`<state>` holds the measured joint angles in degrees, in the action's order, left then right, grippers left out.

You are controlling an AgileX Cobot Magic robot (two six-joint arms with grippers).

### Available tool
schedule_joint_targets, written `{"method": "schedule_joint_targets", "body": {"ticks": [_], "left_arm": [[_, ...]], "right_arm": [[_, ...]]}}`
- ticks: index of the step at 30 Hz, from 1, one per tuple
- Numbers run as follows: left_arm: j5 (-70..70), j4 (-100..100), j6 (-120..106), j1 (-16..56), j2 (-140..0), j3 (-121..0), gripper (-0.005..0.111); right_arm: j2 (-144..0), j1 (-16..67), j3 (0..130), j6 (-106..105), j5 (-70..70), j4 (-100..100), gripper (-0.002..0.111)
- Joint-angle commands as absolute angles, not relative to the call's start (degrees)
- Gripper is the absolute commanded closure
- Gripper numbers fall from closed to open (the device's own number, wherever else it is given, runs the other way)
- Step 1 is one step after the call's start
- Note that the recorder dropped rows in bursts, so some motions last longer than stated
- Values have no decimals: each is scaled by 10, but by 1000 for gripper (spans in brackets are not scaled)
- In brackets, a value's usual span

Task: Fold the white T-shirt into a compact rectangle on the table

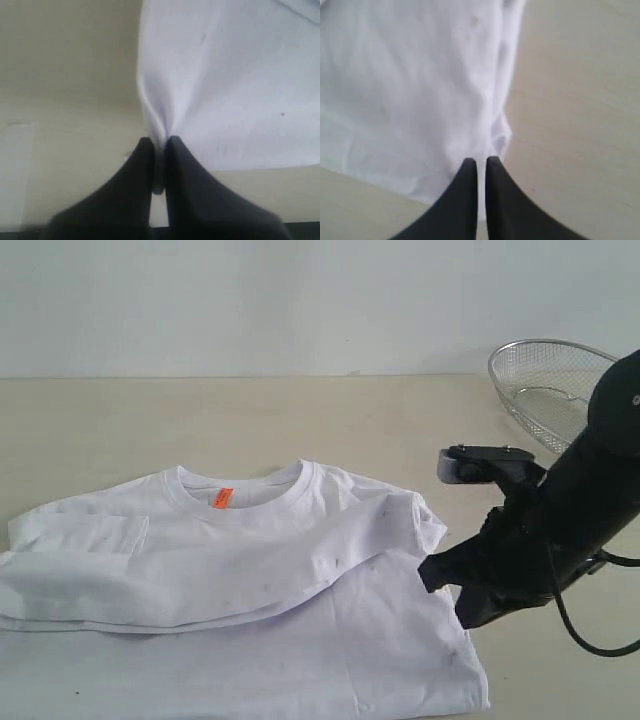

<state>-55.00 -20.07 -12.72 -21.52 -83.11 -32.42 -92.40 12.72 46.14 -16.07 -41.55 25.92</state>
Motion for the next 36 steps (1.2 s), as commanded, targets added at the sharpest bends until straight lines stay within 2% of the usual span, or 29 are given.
{"method": "schedule_joint_targets", "body": {"ticks": [1, 12, 22, 25, 29, 32, 36], "left_arm": [[-546, -203, -132, -215, -826, -323, 102], [-546, -203, -132, -215, -826, -323, 102], [-542, -217, -135, -215, -826, -324, 101], [-538, -219, -142, -215, -826, -325, 91], [-539, -218, -151, -215, -826, -333, 59], [-548, -218, -150, -215, -826, -341, 42], [-582, -216, -150, -215, -826, -369, 39]], "right_arm": [[-929, 126, 458, -278, -427, 393, 108], [-1021, 145, 458, -310, -420, 429, 108], [-1047, 145, 458, -286, -413, 402, 108], [-1047, 145, 458, -286, -409, 399, 108], [-1047, 145, 458, -285, -407, 398, 108], [-1047, 145, 458, -285, -407, 396, 108], [-1047, 145, 458, -283, -407, 395, 108]]}}
